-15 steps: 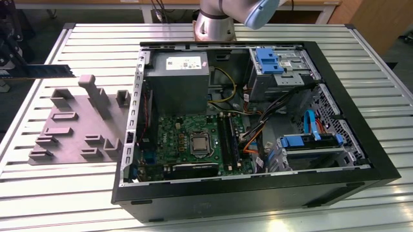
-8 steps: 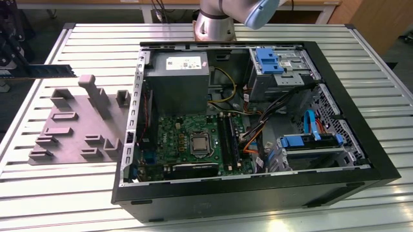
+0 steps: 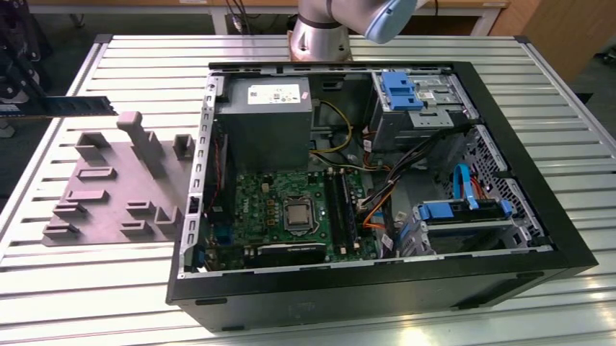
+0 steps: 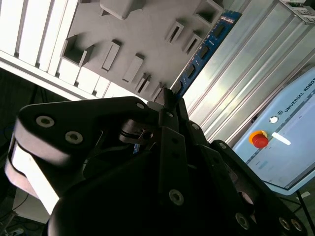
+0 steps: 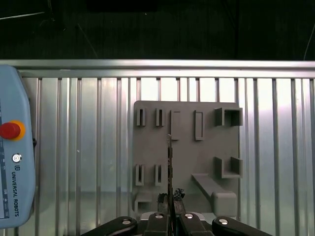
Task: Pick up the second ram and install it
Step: 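Pick up the second ram and move it above second insertion slot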
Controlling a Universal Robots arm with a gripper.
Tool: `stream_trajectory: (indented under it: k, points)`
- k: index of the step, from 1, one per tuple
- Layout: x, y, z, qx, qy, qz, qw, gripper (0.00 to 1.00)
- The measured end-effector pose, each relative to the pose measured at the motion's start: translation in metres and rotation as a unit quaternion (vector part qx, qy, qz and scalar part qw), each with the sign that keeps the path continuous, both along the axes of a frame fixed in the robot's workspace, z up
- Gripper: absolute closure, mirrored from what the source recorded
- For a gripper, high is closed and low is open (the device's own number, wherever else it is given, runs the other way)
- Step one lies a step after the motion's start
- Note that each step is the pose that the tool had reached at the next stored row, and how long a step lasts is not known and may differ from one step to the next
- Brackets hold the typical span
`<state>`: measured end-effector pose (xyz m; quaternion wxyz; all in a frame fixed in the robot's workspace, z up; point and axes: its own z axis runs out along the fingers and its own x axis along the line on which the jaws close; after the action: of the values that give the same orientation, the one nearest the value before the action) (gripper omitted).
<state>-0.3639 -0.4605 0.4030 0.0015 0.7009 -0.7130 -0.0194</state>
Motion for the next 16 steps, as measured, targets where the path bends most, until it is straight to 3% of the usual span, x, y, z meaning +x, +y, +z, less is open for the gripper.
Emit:
stream_trajectory:
  k: [16]
  points:
    - [0.0052, 0.0, 0.0, 0.0, 0.0, 0.0, 1.0, 0.86]
